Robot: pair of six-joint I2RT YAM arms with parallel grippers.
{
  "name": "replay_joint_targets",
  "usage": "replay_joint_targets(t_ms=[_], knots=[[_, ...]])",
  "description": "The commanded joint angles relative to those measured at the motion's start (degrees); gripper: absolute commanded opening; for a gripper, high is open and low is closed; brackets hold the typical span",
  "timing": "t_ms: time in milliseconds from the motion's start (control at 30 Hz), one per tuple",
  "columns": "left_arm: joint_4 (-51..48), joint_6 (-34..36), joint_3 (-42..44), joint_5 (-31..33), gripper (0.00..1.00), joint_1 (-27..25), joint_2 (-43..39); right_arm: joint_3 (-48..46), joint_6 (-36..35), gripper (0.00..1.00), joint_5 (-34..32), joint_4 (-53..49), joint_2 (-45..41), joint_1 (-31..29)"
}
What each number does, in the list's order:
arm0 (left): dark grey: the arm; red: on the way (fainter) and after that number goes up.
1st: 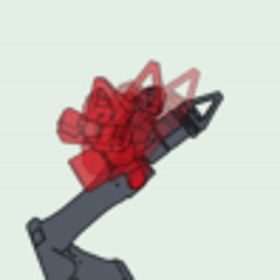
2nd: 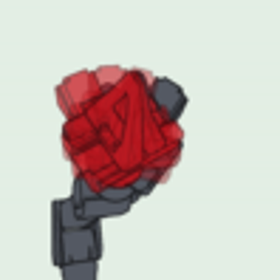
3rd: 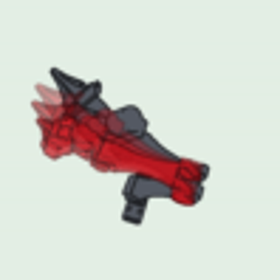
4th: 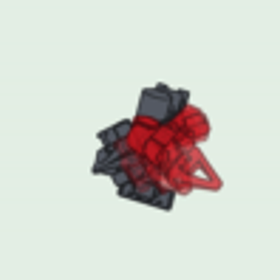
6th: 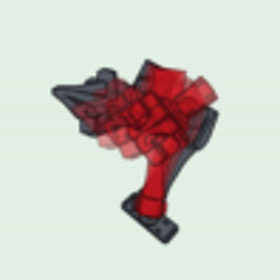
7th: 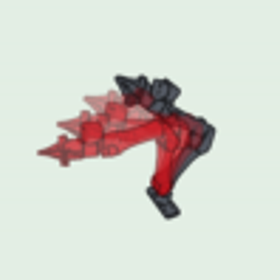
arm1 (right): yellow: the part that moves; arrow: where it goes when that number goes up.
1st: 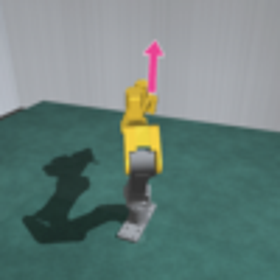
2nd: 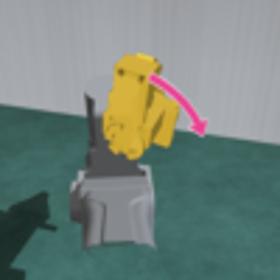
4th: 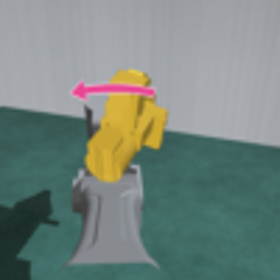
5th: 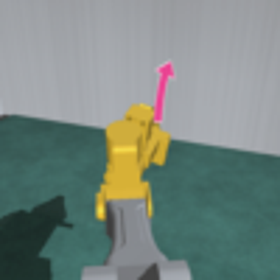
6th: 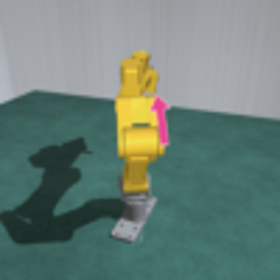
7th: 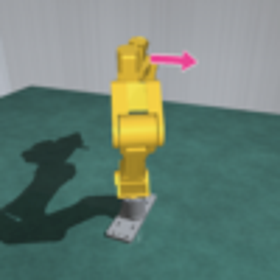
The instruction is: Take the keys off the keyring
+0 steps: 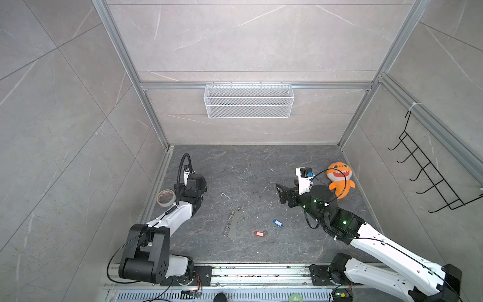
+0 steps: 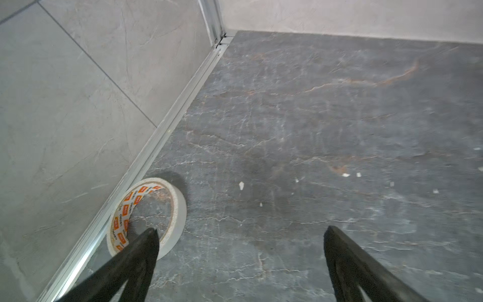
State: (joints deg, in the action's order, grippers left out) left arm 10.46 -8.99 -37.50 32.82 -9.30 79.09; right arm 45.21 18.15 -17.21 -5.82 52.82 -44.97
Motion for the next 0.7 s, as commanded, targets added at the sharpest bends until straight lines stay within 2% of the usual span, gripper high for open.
replay_joint_targets(t_ms=[0, 67, 200, 367, 400, 433, 533, 600, 633, 667], knots=[[7.43, 3.99, 0.10, 1.68, 1.00, 2.91, 1.31, -0.92, -1.19, 0.92, -2.38, -1.36, -1.03, 0.15], [13.94, 7.02, 3.04, -0.55, 1.00, 3.65, 0.99, -1.25, -1.52, 0.92, -2.57, -1.29, -1.26, 0.14], [14.43, 9.13, 4.61, -9.33, 1.00, 4.65, 0.22, -2.34, -1.45, 0.97, -3.62, 0.13, -1.95, 0.23], [32.47, 9.54, 12.94, -7.44, 1.00, 4.42, 5.70, -2.29, -0.94, 1.00, -5.33, -0.11, -2.25, 0.23], [31.09, 9.39, 12.30, -7.85, 1.00, 4.66, 5.96, -2.26, -0.77, 1.00, -6.11, -0.36, -2.41, 0.30], [28.04, 8.77, 11.20, -9.55, 1.00, 5.32, 5.64, -2.34, -0.58, 1.00, -6.74, -0.50, -2.57, 0.32], [28.77, 8.19, 11.62, -14.80, 1.00, 7.46, 5.52, -2.52, -1.38, 1.00, -6.22, 0.00, -2.24, 0.32], [34.73, 6.73, 15.85, -22.45, 1.00, 10.76, 5.49, -1.73, -2.95, 1.00, -3.96, -0.81, -1.22, 0.32], [45.28, 8.29, 18.51, -22.82, 1.00, 10.76, 8.71, -1.22, -3.12, 1.00, -3.42, -1.42, -0.76, 0.32], [40.54, 7.75, 17.39, -22.45, 1.00, 10.72, 7.87, -1.25, -3.27, 1.00, -3.06, -1.28, -0.62, 0.32]])
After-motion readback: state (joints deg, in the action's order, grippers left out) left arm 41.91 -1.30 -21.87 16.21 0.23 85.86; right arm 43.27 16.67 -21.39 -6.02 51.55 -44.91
